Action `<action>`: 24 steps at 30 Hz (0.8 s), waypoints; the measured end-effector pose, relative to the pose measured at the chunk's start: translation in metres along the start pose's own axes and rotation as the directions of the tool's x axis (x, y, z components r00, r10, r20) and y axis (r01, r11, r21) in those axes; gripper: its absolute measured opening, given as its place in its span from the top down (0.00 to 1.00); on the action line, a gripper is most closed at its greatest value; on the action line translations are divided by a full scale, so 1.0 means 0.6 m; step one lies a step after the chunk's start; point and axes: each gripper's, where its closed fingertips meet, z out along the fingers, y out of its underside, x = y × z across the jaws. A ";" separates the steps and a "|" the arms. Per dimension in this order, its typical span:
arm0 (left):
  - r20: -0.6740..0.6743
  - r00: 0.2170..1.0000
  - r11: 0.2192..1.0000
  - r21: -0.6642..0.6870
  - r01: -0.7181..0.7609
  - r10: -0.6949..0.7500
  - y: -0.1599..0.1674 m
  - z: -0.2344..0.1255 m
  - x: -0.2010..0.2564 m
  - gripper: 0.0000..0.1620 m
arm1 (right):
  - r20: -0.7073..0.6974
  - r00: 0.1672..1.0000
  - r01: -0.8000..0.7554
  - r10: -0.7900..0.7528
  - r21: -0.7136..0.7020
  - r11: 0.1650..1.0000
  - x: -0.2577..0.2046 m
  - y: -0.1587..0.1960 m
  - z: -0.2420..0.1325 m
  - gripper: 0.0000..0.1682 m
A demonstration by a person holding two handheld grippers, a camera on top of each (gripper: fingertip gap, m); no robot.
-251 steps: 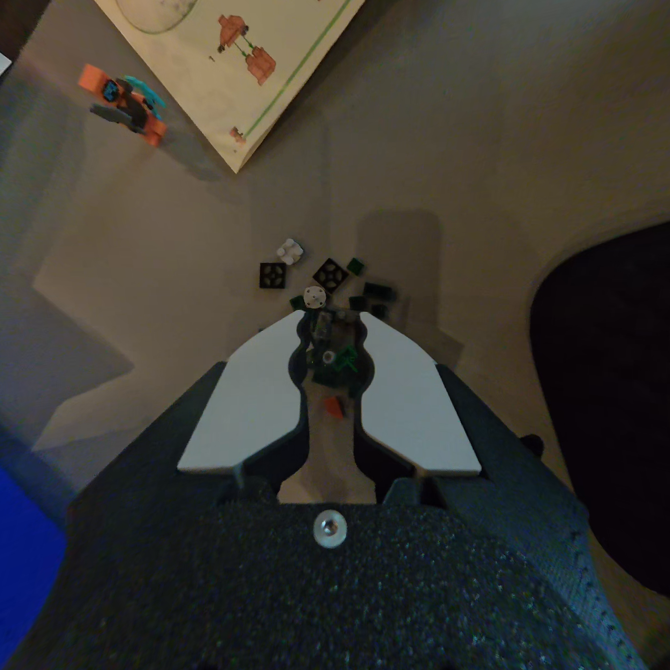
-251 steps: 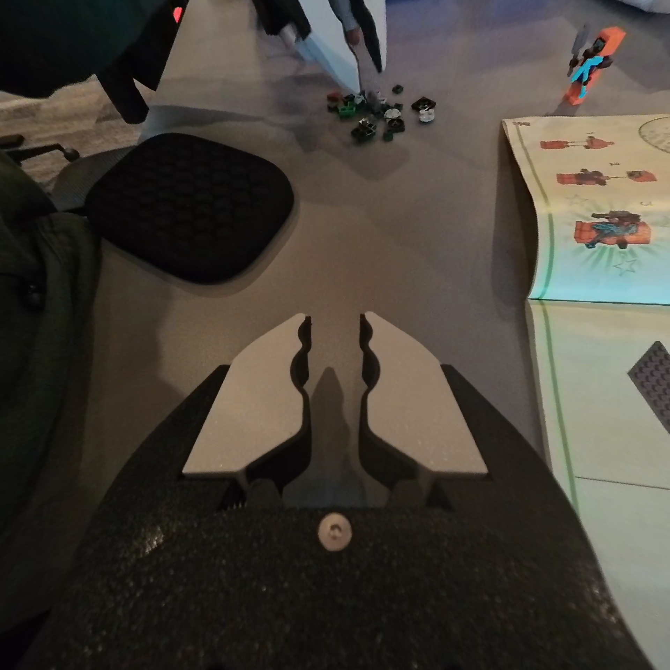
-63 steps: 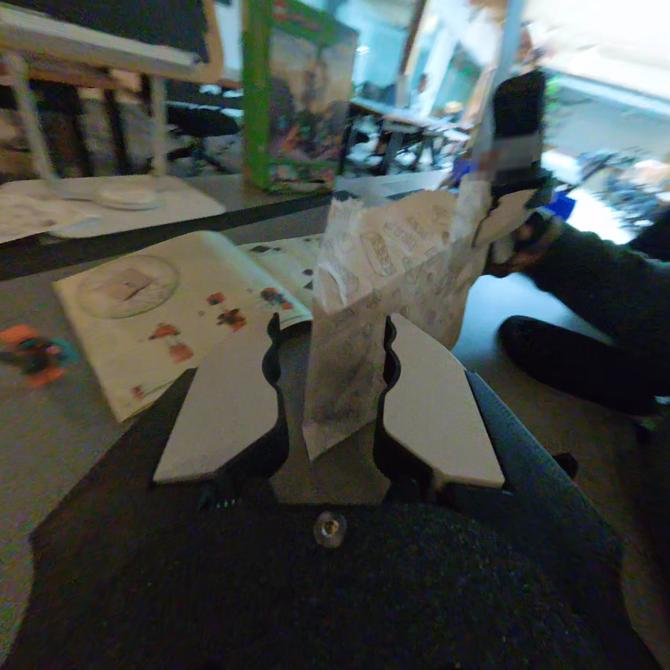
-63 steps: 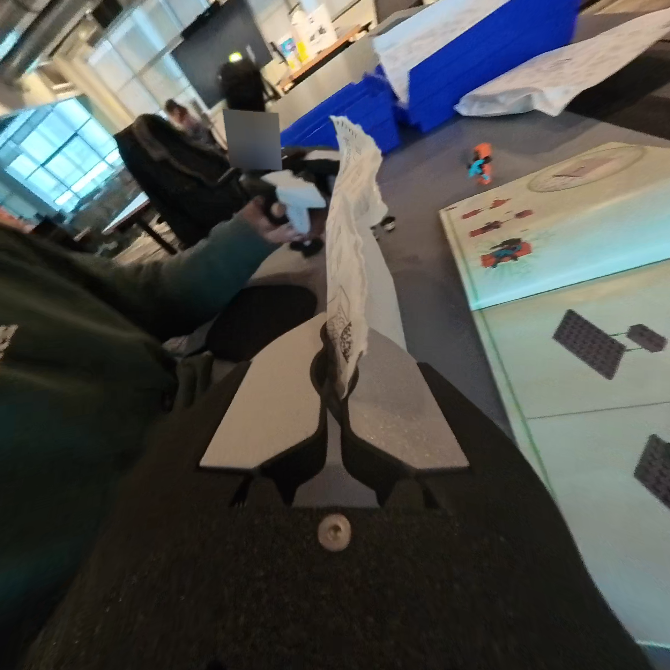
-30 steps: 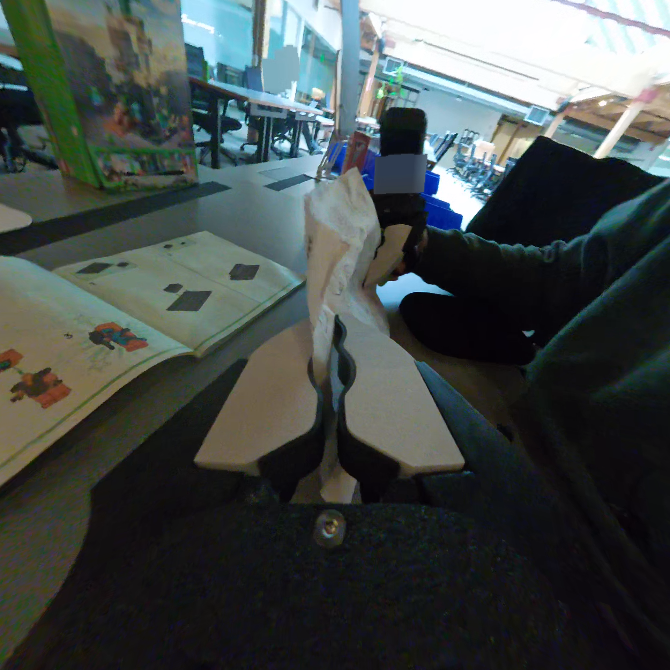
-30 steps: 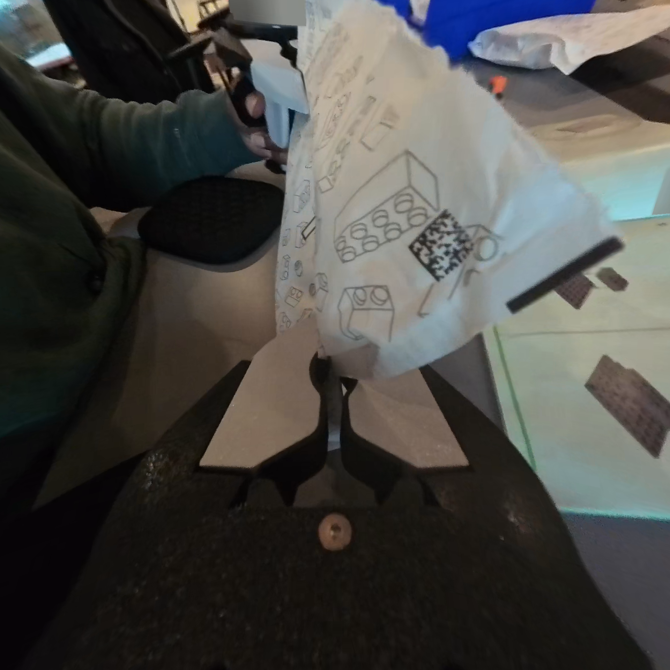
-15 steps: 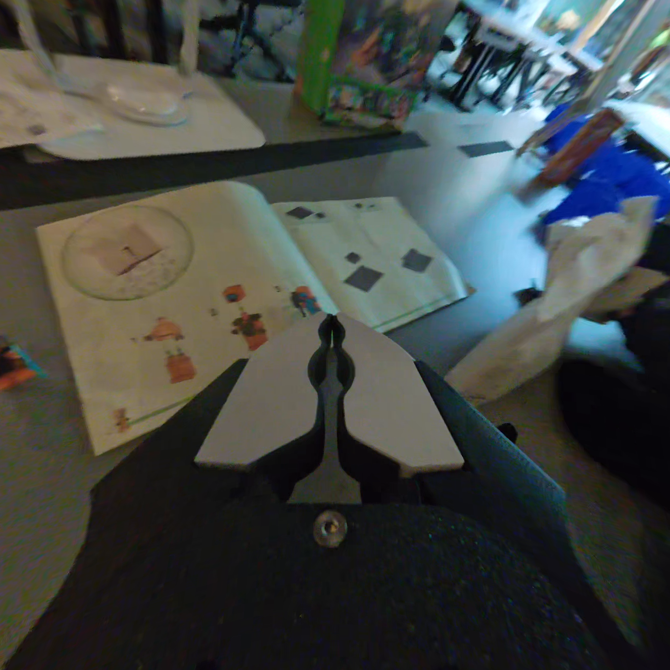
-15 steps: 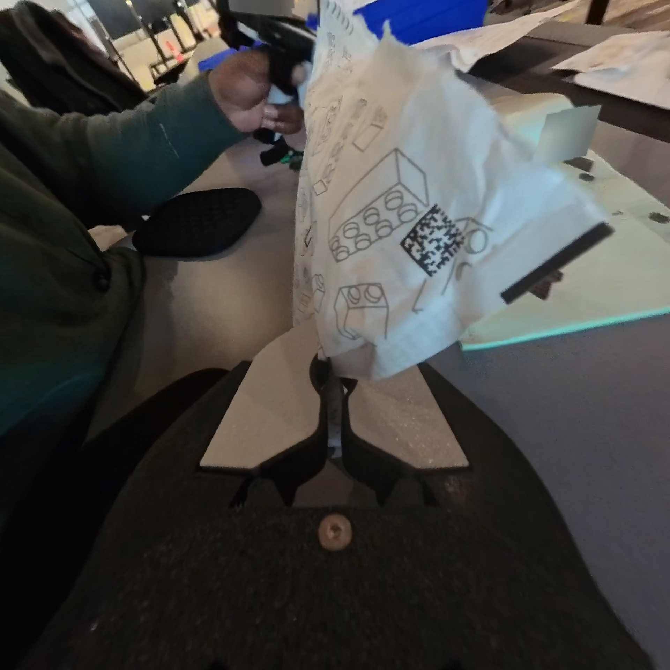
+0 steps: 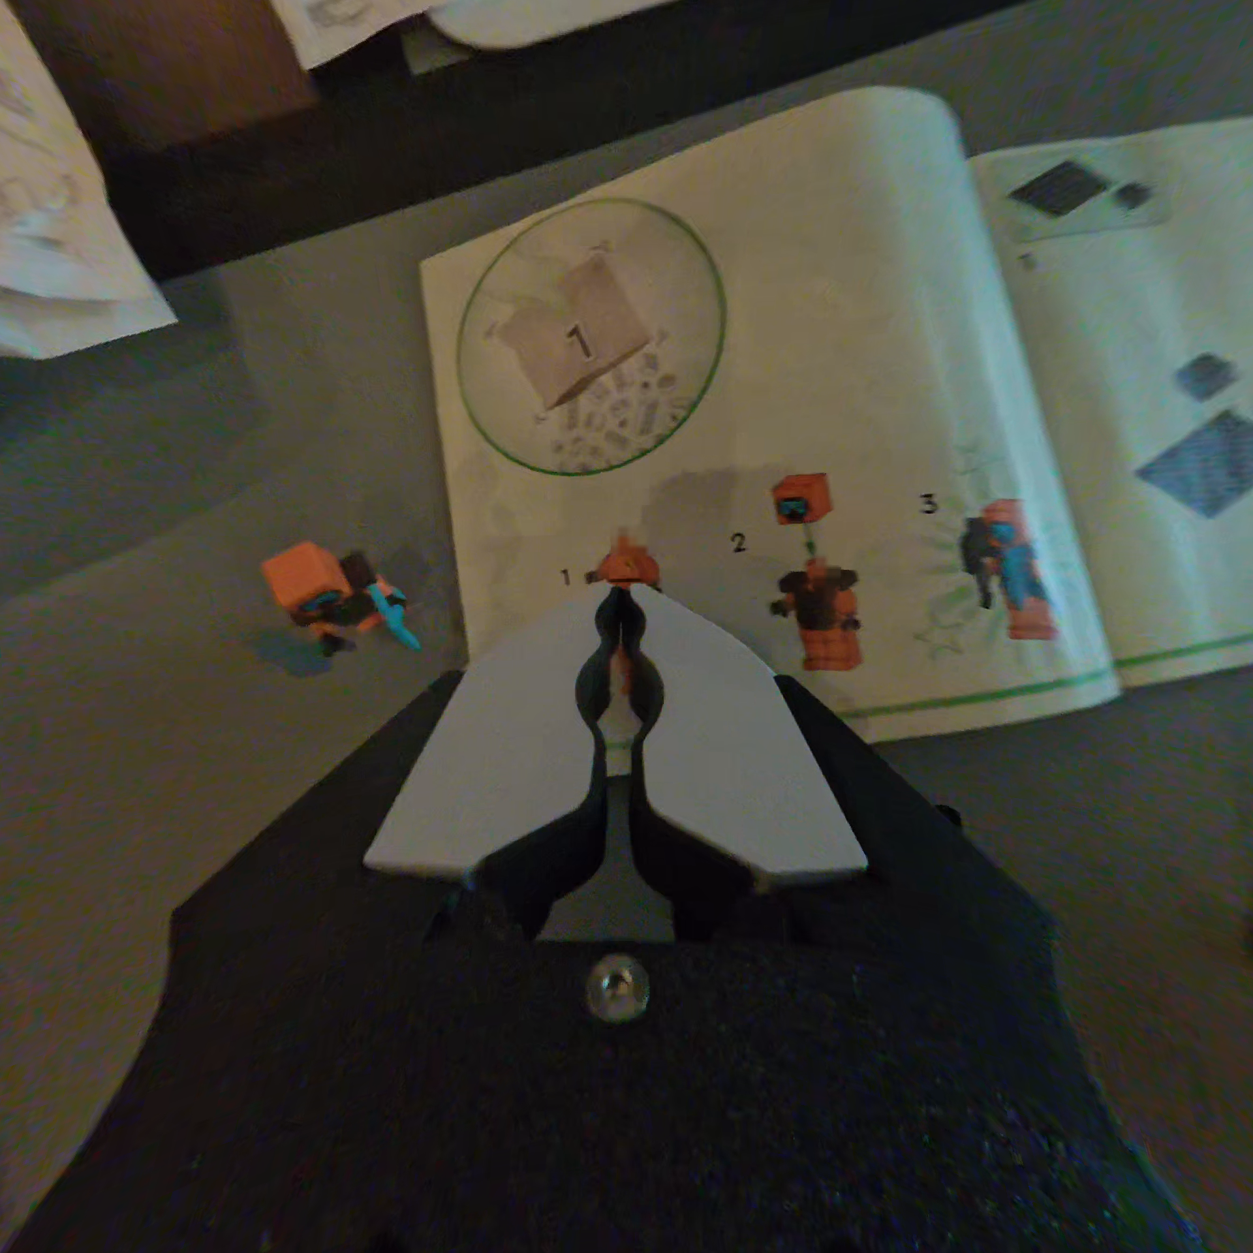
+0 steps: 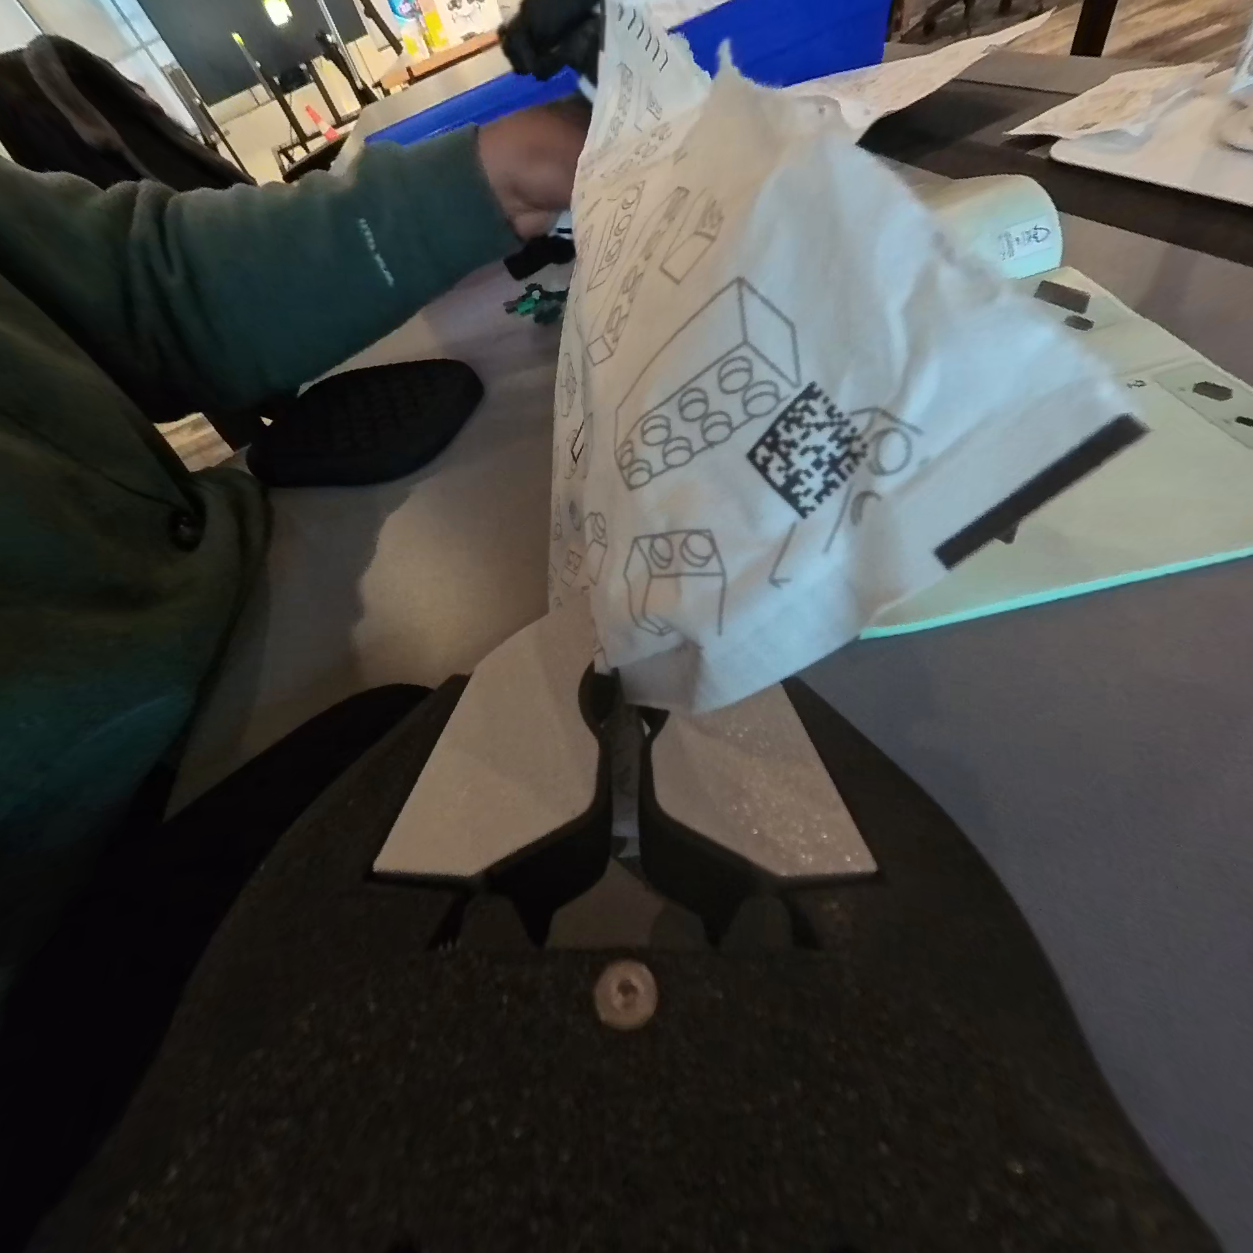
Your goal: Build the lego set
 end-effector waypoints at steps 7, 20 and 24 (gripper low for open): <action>0.088 0.996 1.000 -0.002 0.030 -0.030 -0.011 0.013 -0.025 1.00 | 0.003 1.000 -0.003 0.003 0.000 1.000 -0.002 0.000 0.002 1.00; 0.099 0.990 0.995 0.025 0.100 -0.102 -0.018 0.016 -0.038 1.00 | 0.018 1.000 -0.017 0.016 0.006 1.000 -0.002 -0.001 0.008 1.00; 0.096 0.990 0.994 0.025 0.103 -0.105 -0.018 0.018 -0.036 1.00 | 0.018 1.000 -0.018 0.018 0.007 1.000 -0.002 -0.001 0.009 1.00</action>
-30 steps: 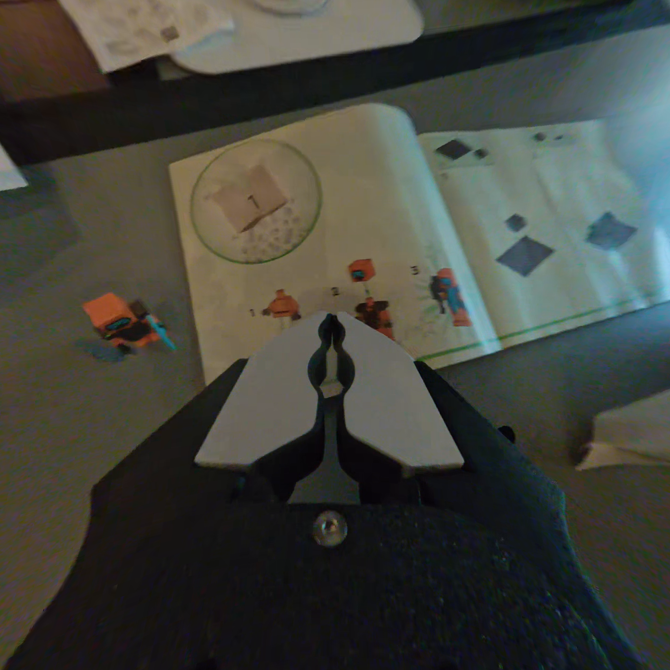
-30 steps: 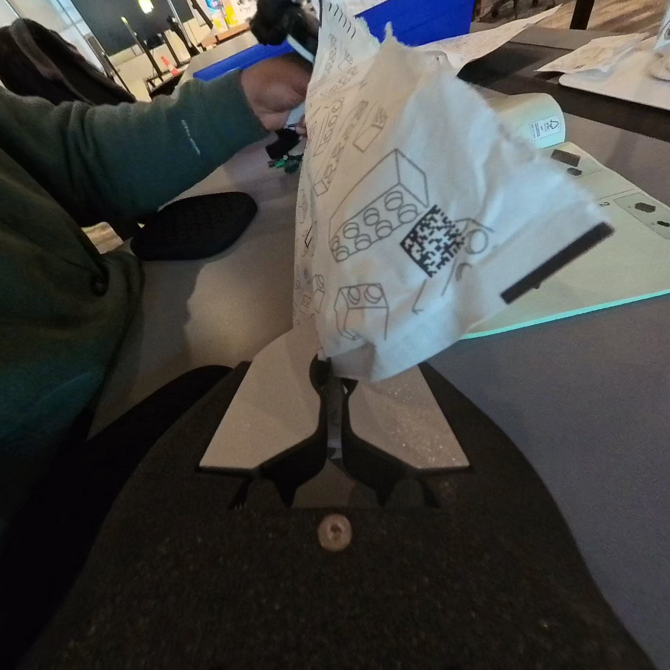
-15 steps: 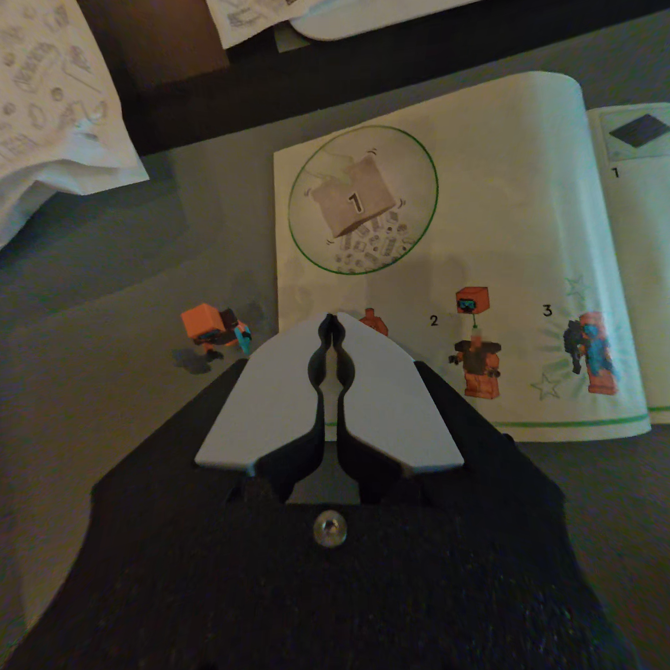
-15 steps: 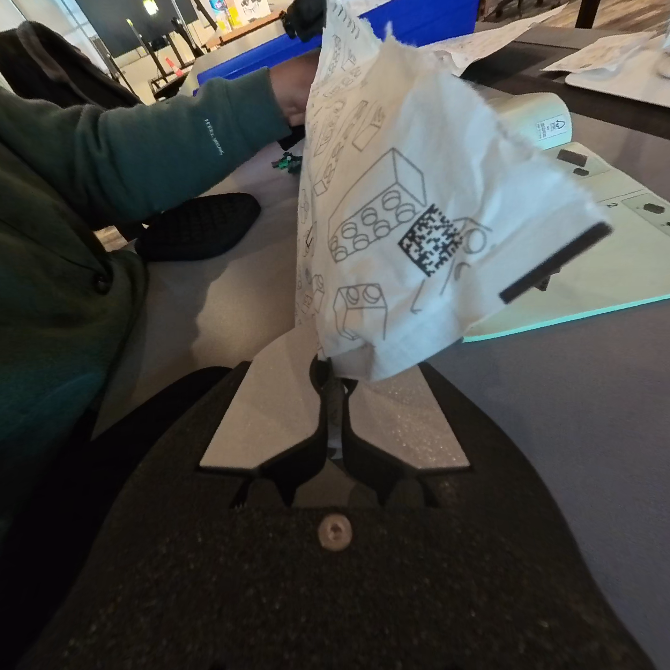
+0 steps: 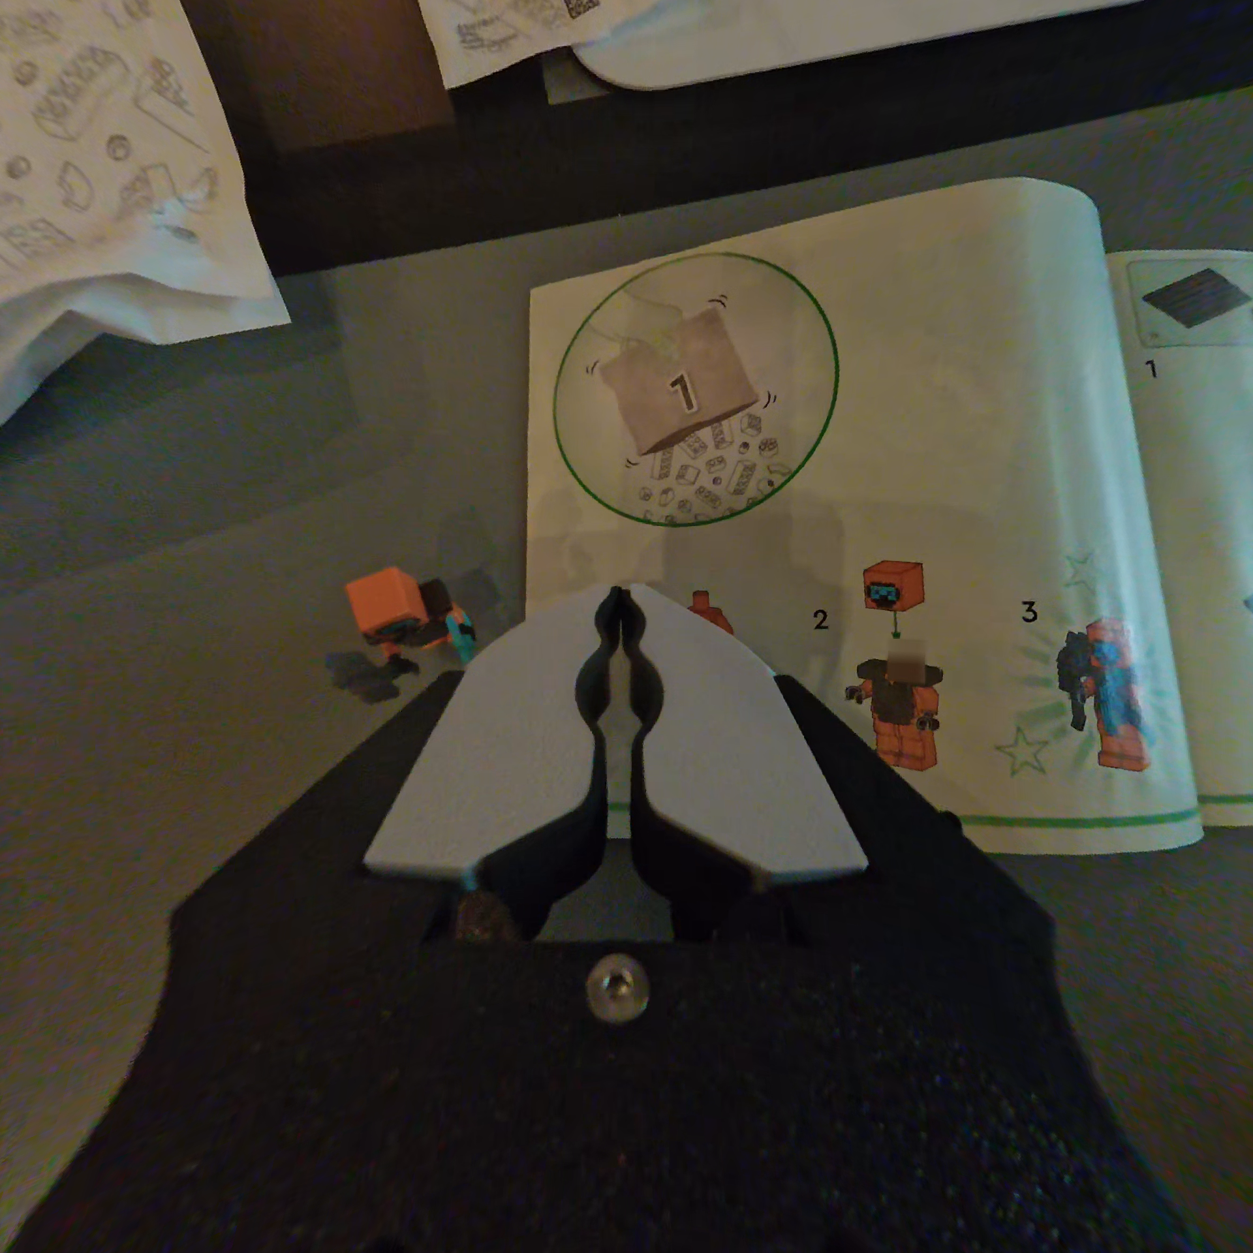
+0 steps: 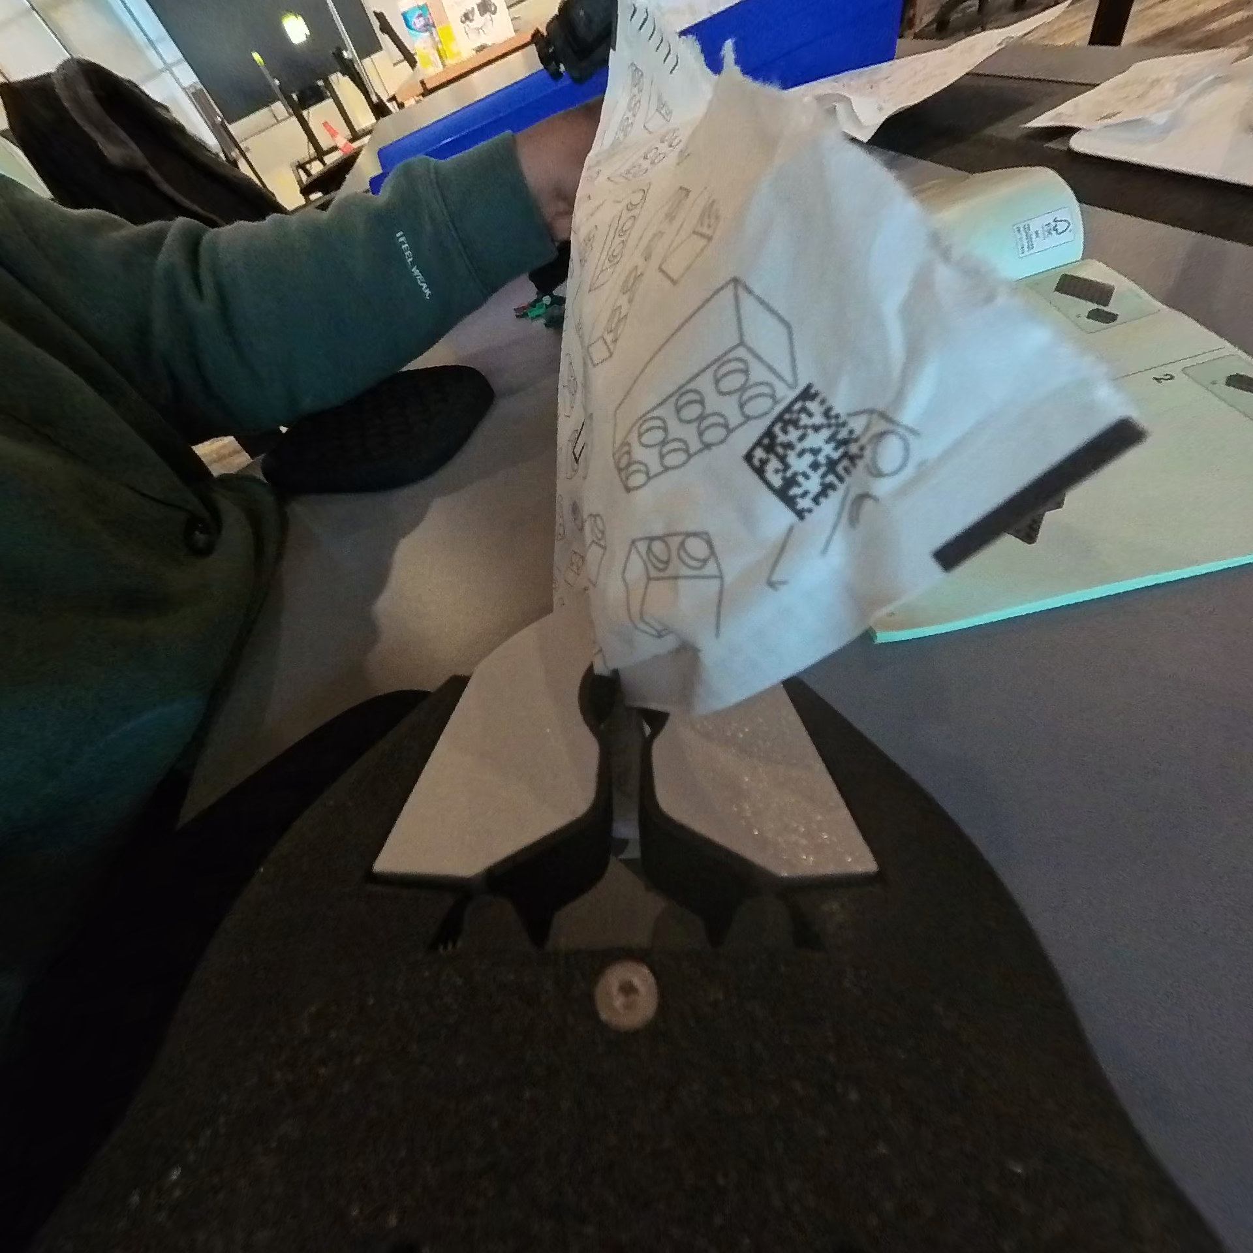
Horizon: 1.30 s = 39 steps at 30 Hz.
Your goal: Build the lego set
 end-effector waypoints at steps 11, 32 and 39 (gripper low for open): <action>0.008 1.000 1.000 0.004 -0.018 0.018 -0.002 0.000 0.007 1.00 | 0.005 1.000 0.003 -0.003 0.005 1.000 0.000 0.000 0.000 1.00; -0.069 0.984 0.979 0.129 -0.156 0.166 -0.027 -0.058 0.146 1.00 | 0.070 0.997 0.033 -0.034 0.009 0.999 -0.020 0.004 0.001 1.00; -0.097 0.965 0.961 0.157 -0.227 0.244 -0.023 -0.077 0.213 1.00 | 0.122 0.991 0.057 -0.057 0.003 0.998 -0.037 0.012 -0.009 1.00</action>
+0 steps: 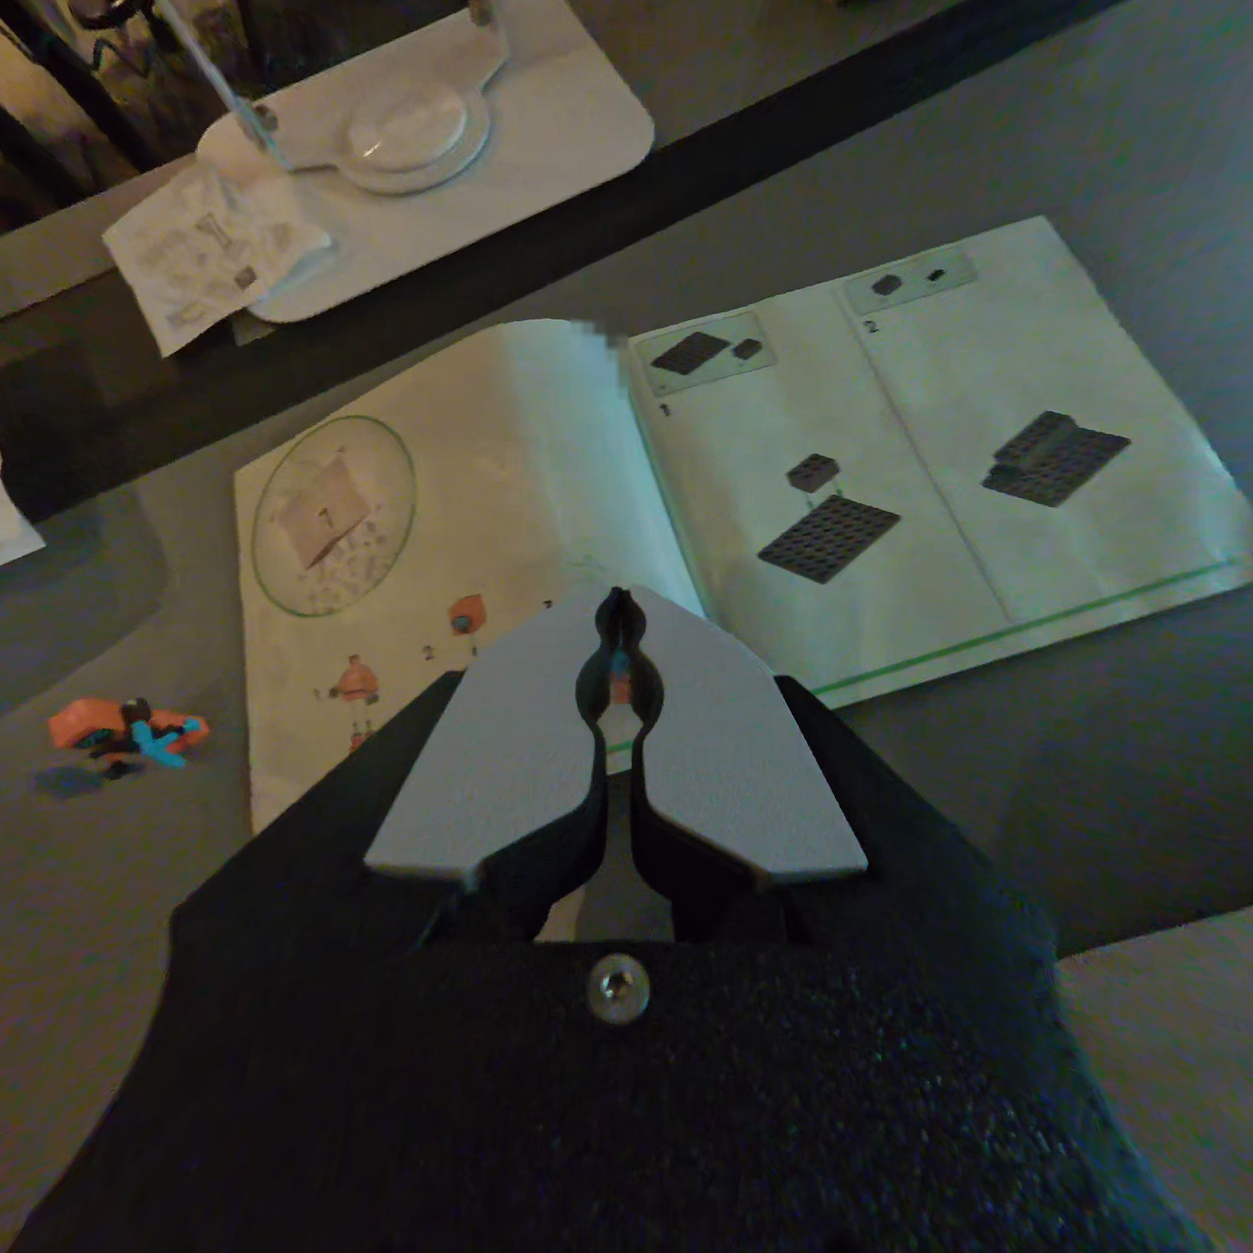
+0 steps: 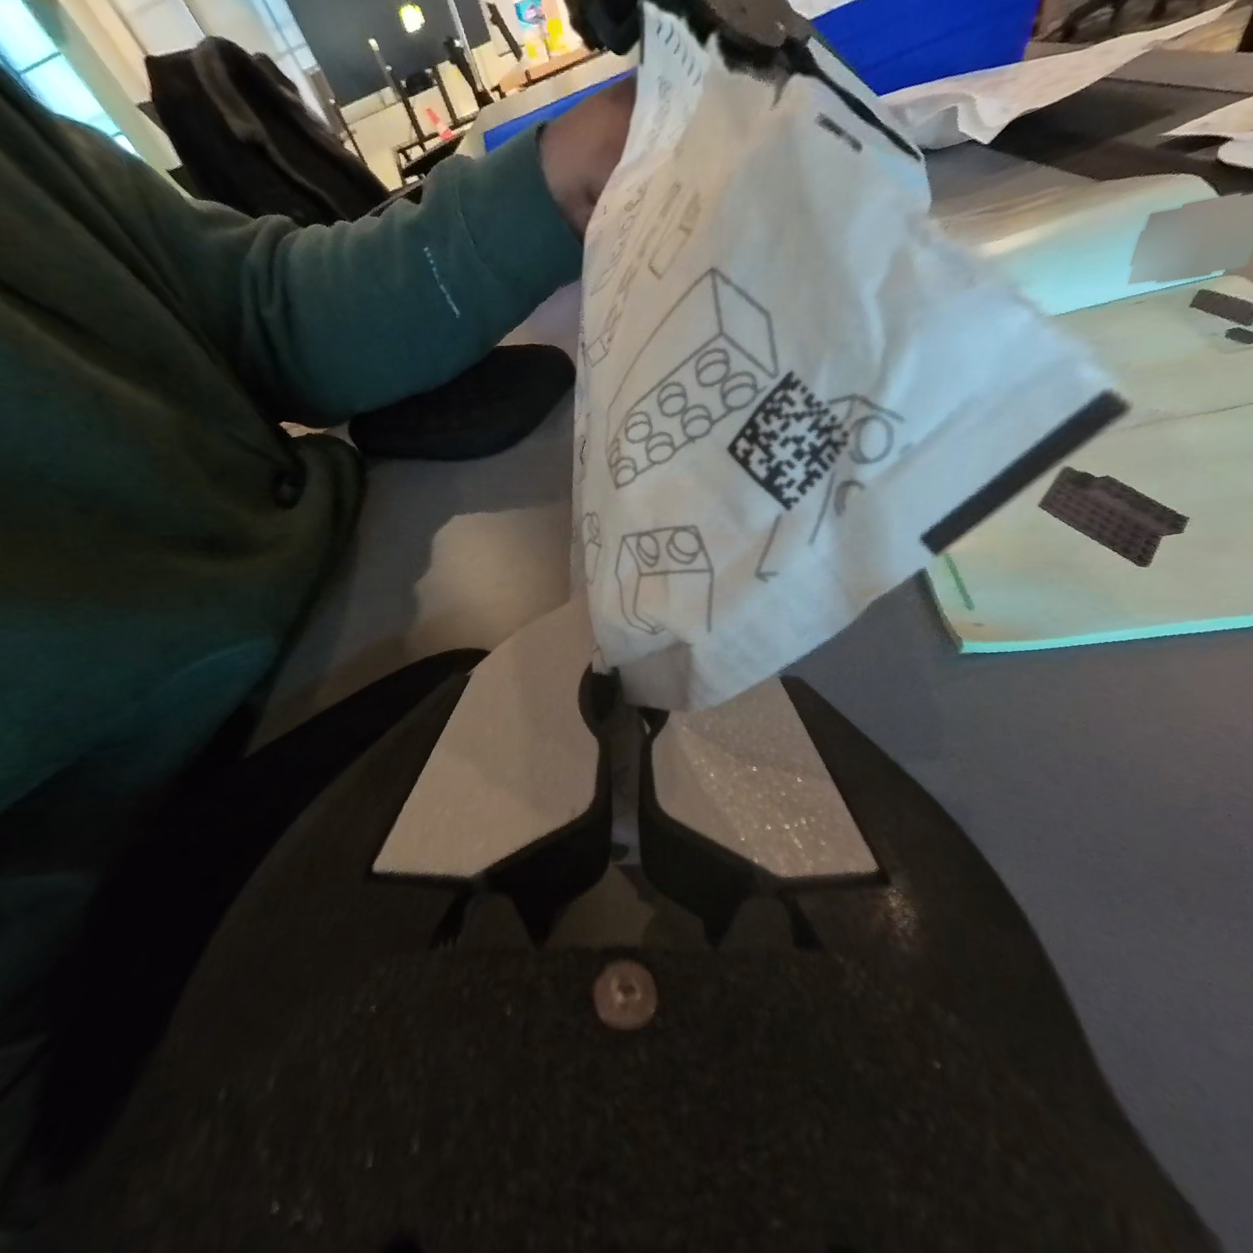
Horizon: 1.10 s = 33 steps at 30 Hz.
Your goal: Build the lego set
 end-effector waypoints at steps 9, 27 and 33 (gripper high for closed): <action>-0.023 0.997 0.997 -0.005 -0.076 0.076 0.004 -0.003 0.060 1.00 | 0.023 1.000 0.018 -0.018 -0.004 1.000 -0.006 0.001 -0.003 1.00; -0.027 0.993 0.993 -0.019 -0.117 0.116 0.011 0.003 0.084 1.00 | 0.032 0.998 0.044 -0.045 0.007 0.999 -0.010 0.002 -0.009 1.00; -0.030 0.992 0.992 -0.014 -0.122 0.121 0.010 0.002 0.087 1.00 | 0.030 0.998 0.053 -0.053 0.007 0.999 -0.012 0.002 -0.008 0.99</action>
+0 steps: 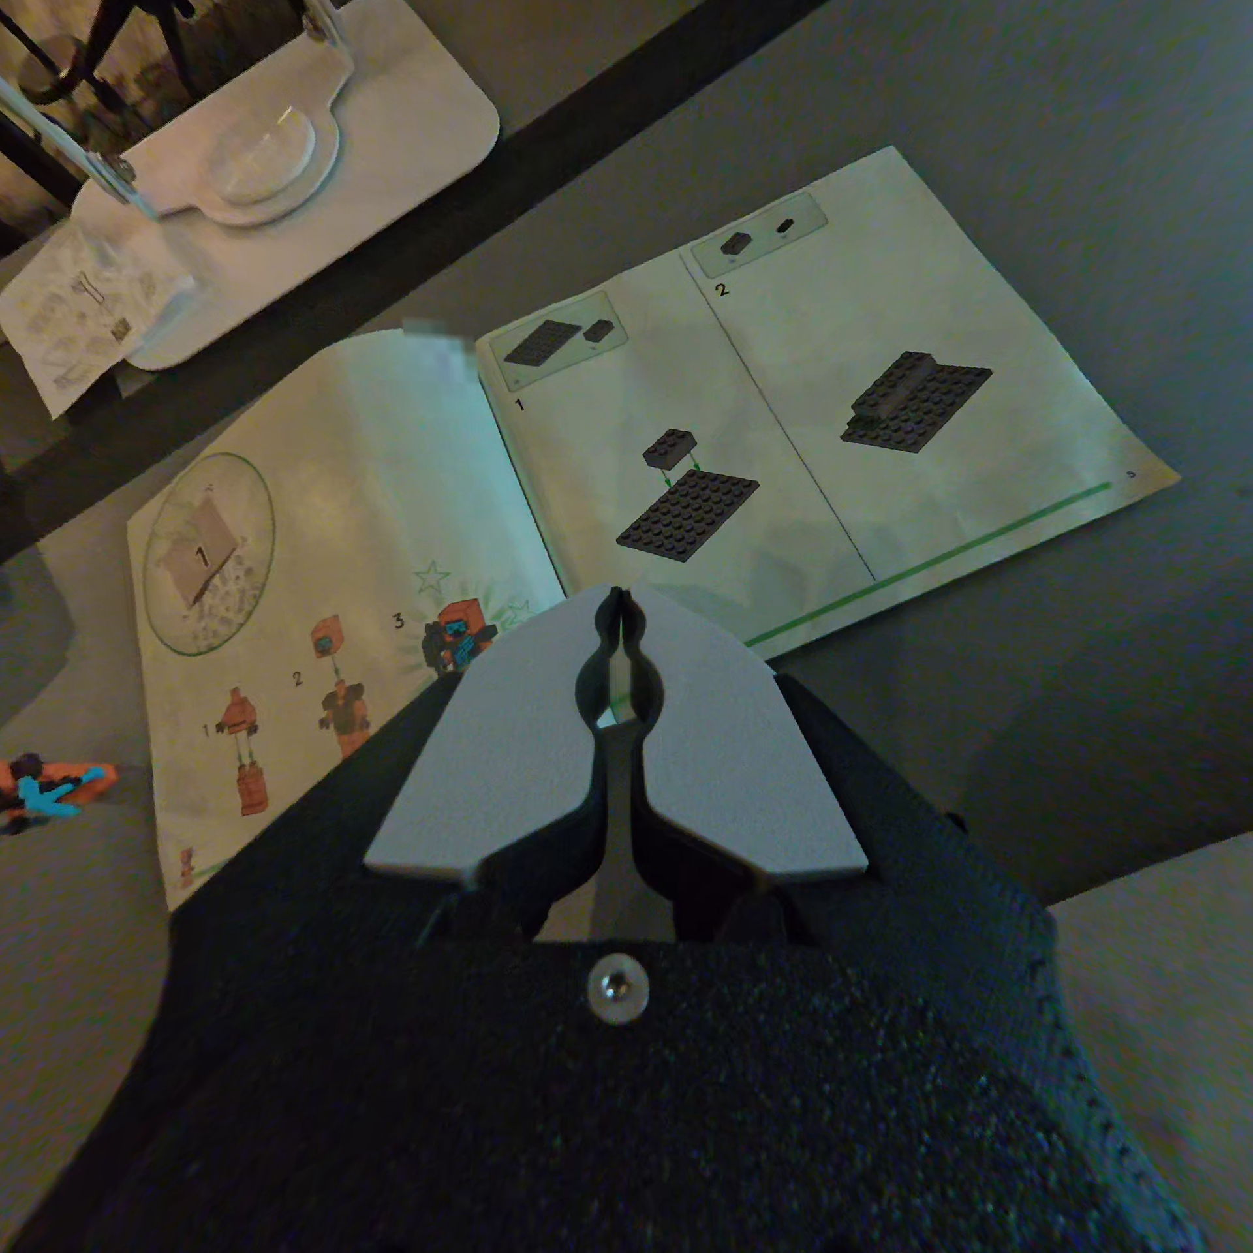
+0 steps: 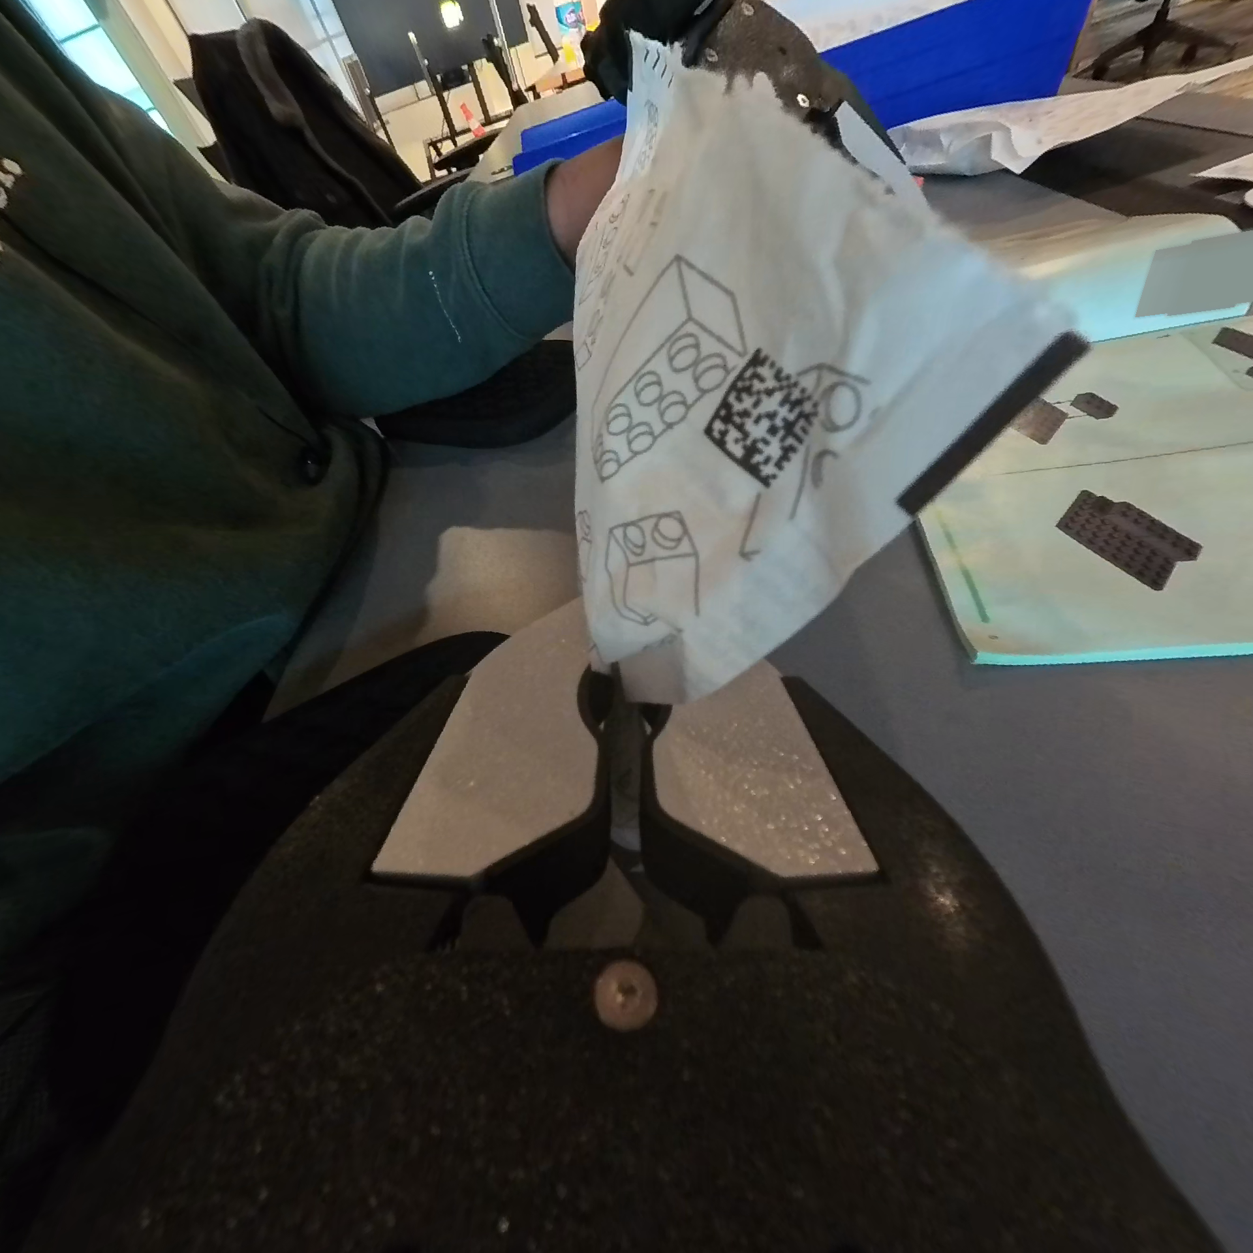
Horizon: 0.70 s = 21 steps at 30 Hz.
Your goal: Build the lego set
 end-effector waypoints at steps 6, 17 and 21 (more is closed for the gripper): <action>0.000 1.000 1.000 -0.001 -0.003 0.003 0.000 0.000 0.000 1.00 | 0.001 1.000 0.004 -0.004 -0.001 1.000 -0.002 0.000 0.000 0.99; -0.280 0.960 0.963 0.258 0.074 0.001 -0.035 -0.104 -0.008 1.00 | -0.024 1.000 0.003 -0.003 0.025 1.000 0.003 -0.002 0.001 1.00; -0.586 0.808 0.887 0.403 0.224 0.062 -0.038 -0.197 0.027 0.77 | -0.032 0.999 0.000 0.001 0.029 1.000 0.007 -0.003 0.002 1.00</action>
